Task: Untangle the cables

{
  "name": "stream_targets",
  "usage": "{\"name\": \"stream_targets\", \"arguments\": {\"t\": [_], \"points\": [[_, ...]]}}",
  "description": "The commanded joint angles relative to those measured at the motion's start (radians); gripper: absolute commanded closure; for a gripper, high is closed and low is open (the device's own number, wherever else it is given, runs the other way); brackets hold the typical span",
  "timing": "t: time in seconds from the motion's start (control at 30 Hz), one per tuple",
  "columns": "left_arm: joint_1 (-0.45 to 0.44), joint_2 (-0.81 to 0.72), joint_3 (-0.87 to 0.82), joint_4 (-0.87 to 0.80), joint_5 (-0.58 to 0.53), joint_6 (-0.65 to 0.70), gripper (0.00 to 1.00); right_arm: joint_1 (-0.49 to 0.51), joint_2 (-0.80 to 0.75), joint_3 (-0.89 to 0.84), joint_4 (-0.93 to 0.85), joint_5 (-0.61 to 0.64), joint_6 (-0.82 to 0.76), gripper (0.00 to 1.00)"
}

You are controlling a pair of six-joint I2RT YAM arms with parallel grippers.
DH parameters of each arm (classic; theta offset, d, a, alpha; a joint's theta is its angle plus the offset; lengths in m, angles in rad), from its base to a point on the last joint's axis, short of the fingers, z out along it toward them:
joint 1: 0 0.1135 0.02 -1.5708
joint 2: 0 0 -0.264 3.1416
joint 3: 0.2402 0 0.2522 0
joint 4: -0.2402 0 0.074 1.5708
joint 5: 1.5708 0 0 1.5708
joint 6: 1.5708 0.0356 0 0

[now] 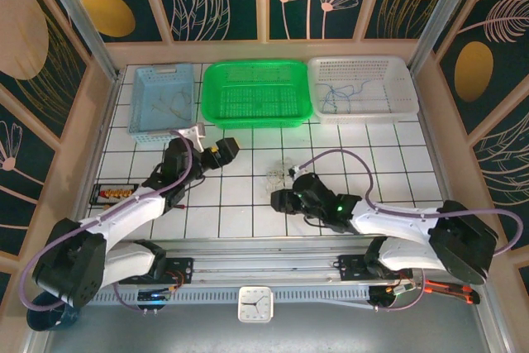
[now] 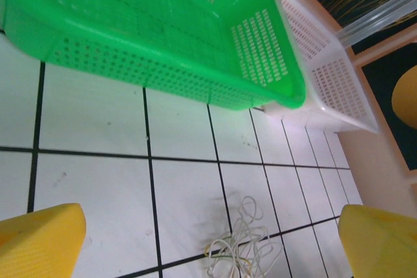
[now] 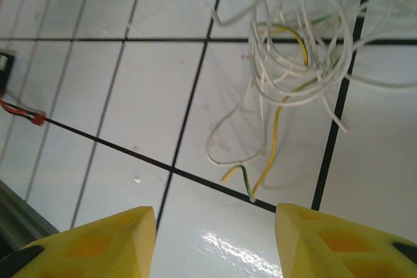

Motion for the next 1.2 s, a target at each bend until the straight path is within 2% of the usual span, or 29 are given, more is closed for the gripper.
{"name": "stream_targets", "arguments": {"t": [0.0,0.23,0.53,0.63,0.7,0.77,0.87,1.17], "points": [[-0.011,0.022,-0.017,0.088,-0.023,-0.039,0.01,0.014,0.052,0.016,0.001,0.058,0.017,0.50],[-0.016,0.035,-0.022,0.105,-0.012,-0.041,0.01,0.003,0.116,0.055,-0.014,0.126,-0.002,0.53],[-0.017,0.063,-0.025,0.132,0.011,-0.043,0.01,-0.038,0.177,0.076,0.035,0.078,-0.027,0.60],[-0.017,0.070,-0.022,0.139,0.014,-0.045,0.01,-0.043,0.200,0.086,0.054,0.051,-0.031,0.74],[-0.017,0.073,-0.018,0.137,0.014,-0.041,0.01,-0.047,0.203,0.093,0.064,0.027,-0.039,0.91],[-0.017,0.074,-0.011,0.133,0.014,-0.036,0.01,-0.058,0.190,0.102,0.071,-0.005,-0.046,1.00],[-0.017,0.073,-0.005,0.125,0.016,-0.030,0.01,-0.094,0.142,0.116,0.074,-0.041,-0.058,1.00],[-0.017,0.072,0.005,0.146,0.033,-0.032,0.01,-0.283,-0.103,0.079,0.159,-0.268,0.012,1.00]]}}
